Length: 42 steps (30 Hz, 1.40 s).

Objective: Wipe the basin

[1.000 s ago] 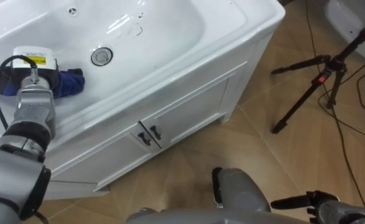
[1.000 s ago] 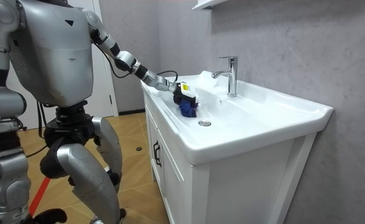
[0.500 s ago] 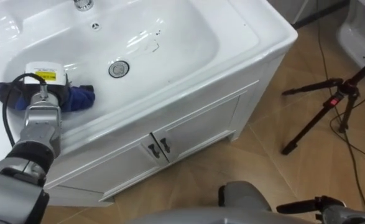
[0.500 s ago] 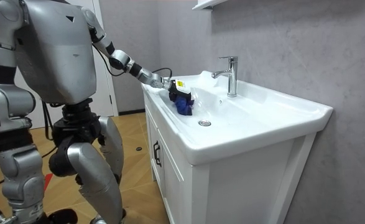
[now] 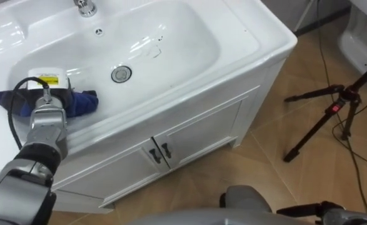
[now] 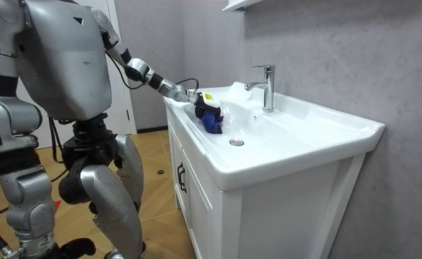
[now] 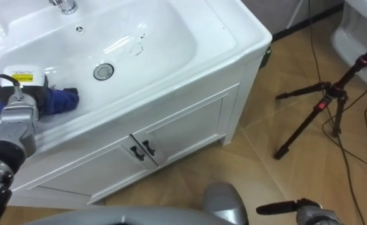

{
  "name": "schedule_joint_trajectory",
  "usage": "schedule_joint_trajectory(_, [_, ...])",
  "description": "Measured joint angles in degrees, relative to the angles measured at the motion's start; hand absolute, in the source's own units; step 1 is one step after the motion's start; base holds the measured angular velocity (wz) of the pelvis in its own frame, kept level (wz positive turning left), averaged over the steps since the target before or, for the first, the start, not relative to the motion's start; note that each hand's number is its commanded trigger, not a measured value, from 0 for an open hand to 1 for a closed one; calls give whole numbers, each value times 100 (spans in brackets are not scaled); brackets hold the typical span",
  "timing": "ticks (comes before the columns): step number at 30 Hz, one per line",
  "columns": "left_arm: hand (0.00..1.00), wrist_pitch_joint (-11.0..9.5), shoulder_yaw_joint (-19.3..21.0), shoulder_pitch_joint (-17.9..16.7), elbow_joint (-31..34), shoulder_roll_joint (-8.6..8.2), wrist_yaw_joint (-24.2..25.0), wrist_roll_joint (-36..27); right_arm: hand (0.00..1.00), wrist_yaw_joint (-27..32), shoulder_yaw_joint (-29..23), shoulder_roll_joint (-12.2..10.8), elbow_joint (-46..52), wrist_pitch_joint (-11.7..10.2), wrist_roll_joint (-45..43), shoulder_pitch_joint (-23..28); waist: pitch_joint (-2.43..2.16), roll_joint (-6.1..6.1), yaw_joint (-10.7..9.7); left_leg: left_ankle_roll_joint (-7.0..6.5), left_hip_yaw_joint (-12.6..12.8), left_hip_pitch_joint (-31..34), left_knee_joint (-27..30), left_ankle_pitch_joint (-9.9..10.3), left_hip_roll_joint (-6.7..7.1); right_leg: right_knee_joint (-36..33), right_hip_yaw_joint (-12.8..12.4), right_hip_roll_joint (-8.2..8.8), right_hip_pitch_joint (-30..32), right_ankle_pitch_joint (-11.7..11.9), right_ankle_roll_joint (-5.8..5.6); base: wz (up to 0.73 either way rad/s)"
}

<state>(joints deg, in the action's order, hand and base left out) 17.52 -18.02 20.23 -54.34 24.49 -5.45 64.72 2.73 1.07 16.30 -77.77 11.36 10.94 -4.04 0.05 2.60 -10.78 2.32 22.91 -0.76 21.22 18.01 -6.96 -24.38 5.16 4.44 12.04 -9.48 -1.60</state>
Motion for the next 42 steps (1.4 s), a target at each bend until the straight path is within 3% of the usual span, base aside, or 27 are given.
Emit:
schedule_joint_trajectory(5, [100, 72, 0, 70, -4, -155, 203, 4, 0, -94, 17, 1, -7, 16, -59, 74, 25, -65, -21, 2, -68, -105, -6, -1, 17, -47, 4, 10, -114, -63, -19, 7])
schedule_joint_trajectory(9, [100, 82, 0, 249, -68, -168, 351, -23, 0, -161, 28, -9, 6, 13, -74, 69, 55, -166, -3, 2, -81, -90, 55, 0, 6, -41, 2, 9, -127, -64, -19, 2])
schedule_joint_trajectory(14, [100, 60, 2, 502, -228, -228, 446, -512, 0, -160, 225, -16, 5, 2, -69, 61, 58, -222, -1, -1, -108, 27, 183, 4, -20, -40, 28, 16, -92, -34, -13, 3])
schedule_joint_trajectory(17, [100, 40, 14, 779, -457, -384, 463, -704, 0, -160, 227, -31, -29, 11, -68, 38, 59, -222, 4, -7, -172, 158, 234, 7, -19, -54, 109, 52, -14, -16, -10, 12])
schedule_joint_trajectory(20, [100, 43, 49, 1021, -613, -378, 502, -1018, 0, -166, 229, -35, -35, 25, 14, -84, 59, -222, 13, -12, -169, 329, 271, 9, -26, -96, 110, 57, 177, 31, 19, -3])
schedule_joint_trajectory(24, [100, 33, 146, 1262, -880, -386, 504, -1613, 0, -244, 336, -36, -24, 51, 177, -182, 82, -241, -13, -6, -155, 403, 306, 31, -46, -255, 107, 66, 314, -2, 72, -5])
schedule_joint_trajectory(26, [100, -11, 165, 1429, -976, -385, 512, -1698, 0, -292, 409, -61, -21, 48, 279, -187, 114, -295, -6, 8, -155, 487, 404, 60, -59, -404, 86, 75, 428, -50, 94, 0])
schedule_joint_trajectory(28, [100, -40, 291, 1598, -1038, -382, 501, -1795, 0, -323, 444, -82, -30, 68, 400, -251, 163, -371, 10, 26, -145, 607, 538, 99, -94, -553, 47, 62, 571, -102, 121, -2])
schedule_joint_trajectory(30, [100, -36, 394, 1715, -1072, -423, 487, -1934, 0, -383, 456, -80, -32, 67, 458, -287, 180, -402, 0, 36, -128, 695, 621, 120, -147, -552, 47, 23, 641, -93, 145, -7])
schedule_joint_trajectory(35, [100, -50, 665, 2106, -1215, -669, 293, -2740, 0, -539, 672, -76, -37, 73, 661, -412, 182, -440, -8, 35, -107, 988, 922, 246, -255, -677, 39, -15, 913, -80, 176, -7])
schedule_joint_trajectory(37, [100, -103, 792, 2253, -1257, -764, 187, -2949, 0, -540, 674, -103, -35, 71, 893, -425, 206, -477, -4, 27, -81, 1067, 1006, 276, -273, -737, 22, -17, 1027, -78, 178, -8])
schedule_joint_trajectory(40, [100, -177, 921, 2322, -1258, -774, 55, -3284, 0, -529, 668, -123, -20, 71, 1231, -420, 215, -485, -38, 27, -40, 1158, 1062, 304, -322, -746, 24, -39, 1121, -64, 198, -10])
schedule_joint_trajectory(41, [100, -193, 1020, 2390, -1300, -777, -9, -3448, 0, -525, 668, -139, -11, 74, 1377, -419, 192, -447, -43, 29, -19, 1207, 1087, 316, -334, -764, 28, -41, 1177, -59, 206, -12])
schedule_joint_trajectory(42, [100, -219, 1103, 2458, -1351, -777, -88, -3623, 0, -524, 668, -153, 15, 67, 1515, -423, 224, -493, -53, 29, 17, 1241, 1118, 329, -344, -801, 27, -40, 1235, -59, 208, -15])
